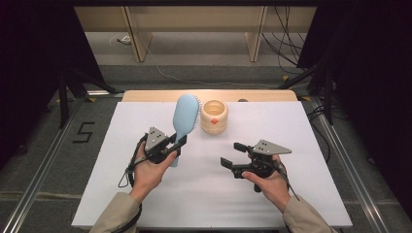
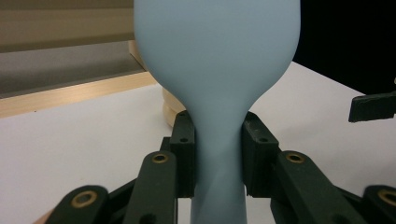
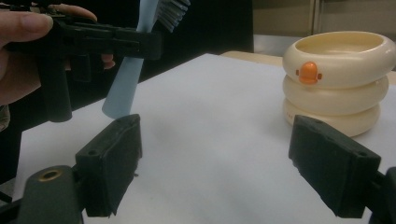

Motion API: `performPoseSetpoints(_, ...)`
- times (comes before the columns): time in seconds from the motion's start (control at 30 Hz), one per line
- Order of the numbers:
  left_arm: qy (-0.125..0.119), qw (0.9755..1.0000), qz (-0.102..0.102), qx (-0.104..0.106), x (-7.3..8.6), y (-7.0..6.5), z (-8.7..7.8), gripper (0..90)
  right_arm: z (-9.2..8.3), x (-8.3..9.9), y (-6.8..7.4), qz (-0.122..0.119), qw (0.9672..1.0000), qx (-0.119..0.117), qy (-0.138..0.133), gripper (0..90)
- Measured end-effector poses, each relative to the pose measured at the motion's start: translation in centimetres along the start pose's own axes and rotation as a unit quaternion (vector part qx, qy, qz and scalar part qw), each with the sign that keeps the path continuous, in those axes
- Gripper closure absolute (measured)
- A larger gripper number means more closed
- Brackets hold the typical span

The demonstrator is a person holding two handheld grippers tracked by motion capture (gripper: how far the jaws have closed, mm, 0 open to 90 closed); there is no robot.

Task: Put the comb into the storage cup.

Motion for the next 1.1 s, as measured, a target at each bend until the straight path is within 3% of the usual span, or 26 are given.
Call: performPoseSetpoints(1.1, 0.002, 0.9997, 0.006, 0.022, 0.4, -1.9, 0.5, 69.5, 2.6, -0.2, 1.6, -0.003, 0.9997, -0.025, 0.006, 18.1)
Point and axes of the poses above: each handheld gripper's, and its own axes: z roughly forward along the jaws, x roughly out of its underside, y roughly to its left, the point moved 8 cm from there along z, roughly forward along the jaws, and after that the axes turned 5 degrees about -x, right-handed, at the moved point
